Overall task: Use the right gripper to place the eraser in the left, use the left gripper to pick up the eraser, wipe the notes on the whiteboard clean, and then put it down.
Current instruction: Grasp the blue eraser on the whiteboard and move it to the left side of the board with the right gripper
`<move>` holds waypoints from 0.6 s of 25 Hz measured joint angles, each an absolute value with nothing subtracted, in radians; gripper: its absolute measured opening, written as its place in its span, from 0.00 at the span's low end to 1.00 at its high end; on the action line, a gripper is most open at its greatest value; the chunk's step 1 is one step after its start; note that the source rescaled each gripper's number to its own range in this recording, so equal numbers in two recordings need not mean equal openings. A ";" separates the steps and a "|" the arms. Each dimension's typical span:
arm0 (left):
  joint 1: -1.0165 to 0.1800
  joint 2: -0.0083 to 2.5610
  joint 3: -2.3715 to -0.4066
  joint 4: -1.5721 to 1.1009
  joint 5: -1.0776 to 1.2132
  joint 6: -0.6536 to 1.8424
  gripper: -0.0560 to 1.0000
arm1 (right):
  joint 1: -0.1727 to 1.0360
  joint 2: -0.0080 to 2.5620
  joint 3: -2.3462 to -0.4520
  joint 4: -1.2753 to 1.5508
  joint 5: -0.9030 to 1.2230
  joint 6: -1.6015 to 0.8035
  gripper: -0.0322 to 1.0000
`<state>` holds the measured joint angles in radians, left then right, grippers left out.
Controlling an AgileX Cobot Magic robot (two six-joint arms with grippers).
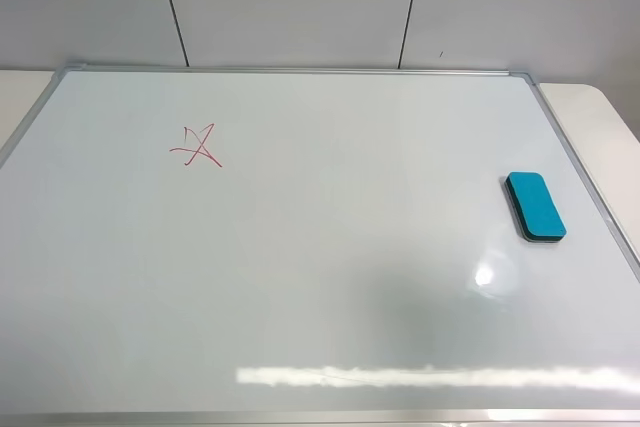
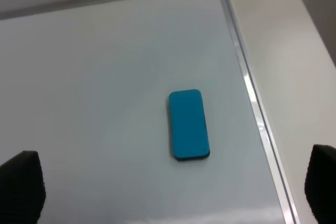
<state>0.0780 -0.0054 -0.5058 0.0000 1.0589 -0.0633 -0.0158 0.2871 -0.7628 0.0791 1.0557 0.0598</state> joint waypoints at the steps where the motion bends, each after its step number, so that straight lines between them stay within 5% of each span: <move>1: 0.078 -0.005 -0.506 0.000 1.059 -0.063 1.00 | -0.016 0.319 -0.765 0.089 1.056 0.048 1.00; 15: 0.078 -0.005 -0.506 0.000 1.059 -0.063 1.00 | -0.016 0.856 -0.777 0.104 0.857 0.033 1.00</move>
<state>0.0780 -0.0054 -0.5058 0.0000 1.0589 -0.0633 -0.0158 0.8558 -0.7765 0.1042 0.8568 0.0334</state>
